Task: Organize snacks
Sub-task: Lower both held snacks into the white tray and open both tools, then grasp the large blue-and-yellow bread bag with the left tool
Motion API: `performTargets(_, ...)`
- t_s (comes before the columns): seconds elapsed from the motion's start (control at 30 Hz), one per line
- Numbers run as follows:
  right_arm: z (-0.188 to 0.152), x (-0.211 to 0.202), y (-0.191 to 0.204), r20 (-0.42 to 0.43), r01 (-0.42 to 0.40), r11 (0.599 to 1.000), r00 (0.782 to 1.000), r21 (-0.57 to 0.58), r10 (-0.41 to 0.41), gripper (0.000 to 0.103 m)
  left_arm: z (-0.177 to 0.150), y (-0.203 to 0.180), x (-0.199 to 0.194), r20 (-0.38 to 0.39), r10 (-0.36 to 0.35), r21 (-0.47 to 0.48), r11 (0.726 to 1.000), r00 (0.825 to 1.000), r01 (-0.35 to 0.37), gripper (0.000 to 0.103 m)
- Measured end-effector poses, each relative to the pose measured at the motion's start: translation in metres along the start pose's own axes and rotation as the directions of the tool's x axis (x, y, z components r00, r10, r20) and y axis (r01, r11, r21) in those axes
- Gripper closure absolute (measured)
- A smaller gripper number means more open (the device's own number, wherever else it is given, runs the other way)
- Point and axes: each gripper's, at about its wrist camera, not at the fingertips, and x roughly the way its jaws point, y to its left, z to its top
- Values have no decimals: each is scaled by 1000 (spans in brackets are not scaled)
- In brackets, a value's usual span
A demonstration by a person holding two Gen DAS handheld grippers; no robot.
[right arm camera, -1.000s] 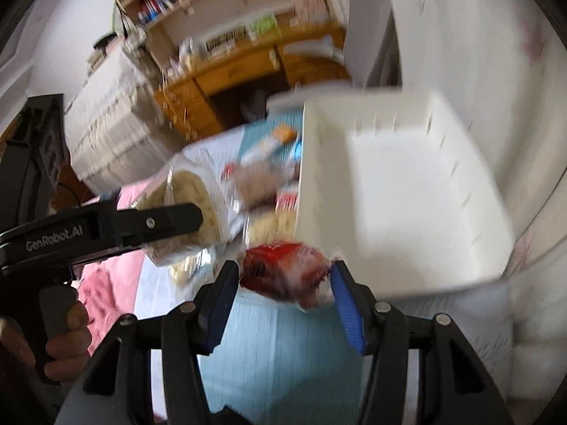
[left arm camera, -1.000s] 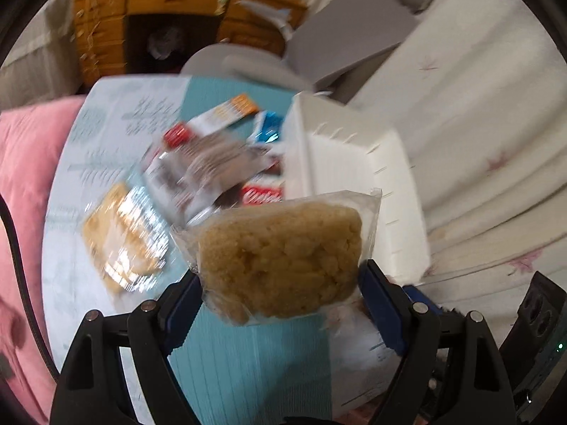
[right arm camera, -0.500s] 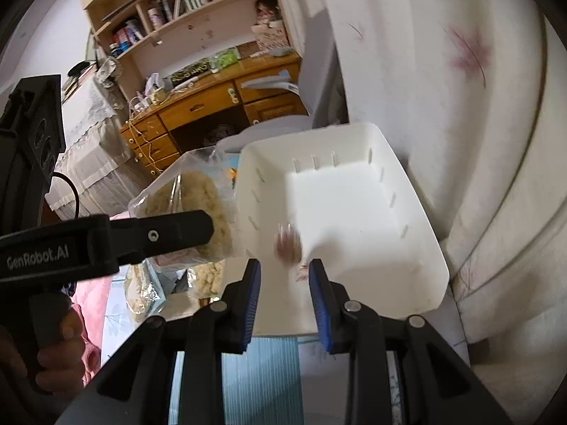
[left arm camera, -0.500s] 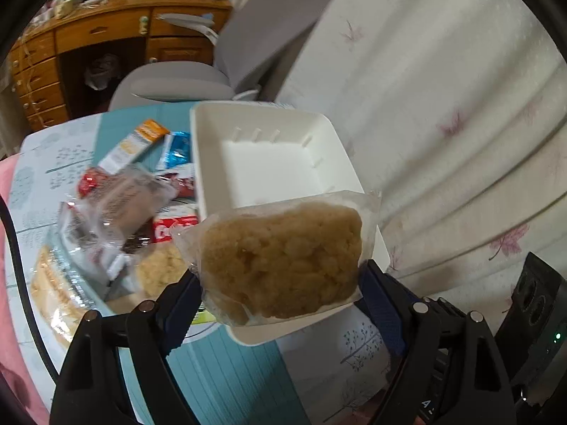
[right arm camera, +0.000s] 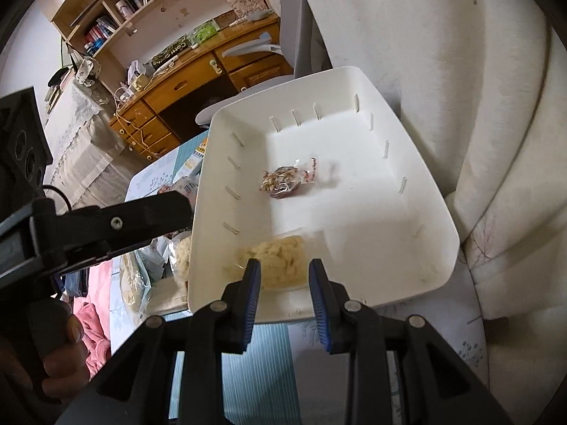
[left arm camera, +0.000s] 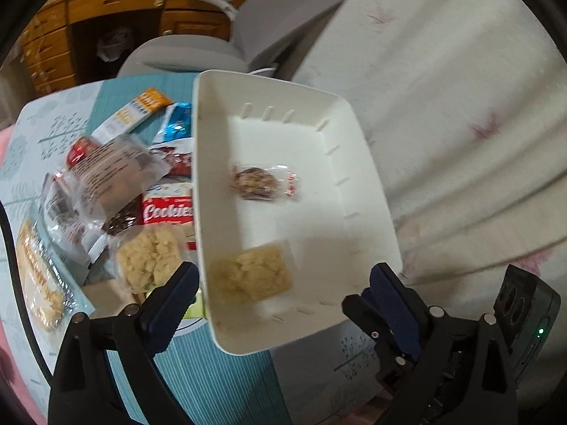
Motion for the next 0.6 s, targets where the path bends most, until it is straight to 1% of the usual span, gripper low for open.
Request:
performTargets(0.2,1,19,-4,-62,-57,998,996,12,57,75,-7,24,3,-20,83,-104,991,996,-84,7)
performTargets(0.3,0,30,-4,-98,-89,996,991,33,91,75,-18,40,2,-51,116,-159,980,992,-123,7)
performTargets(0.4,-1,39,-2,-127,-115,992,984,52,121,75,-31,54,-2,-75,148,-204,966,986,-161,7)
performTargets(0.47,0,45,2,-144,-131,990,980,60,139,75,-42,67,-4,-104,174,-238,952,979,-194,7)
performTargets(0.6,-3,48,12,-156,-150,987,975,55,157,75,-63,87,-8,-142,211,-281,928,967,-244,7)
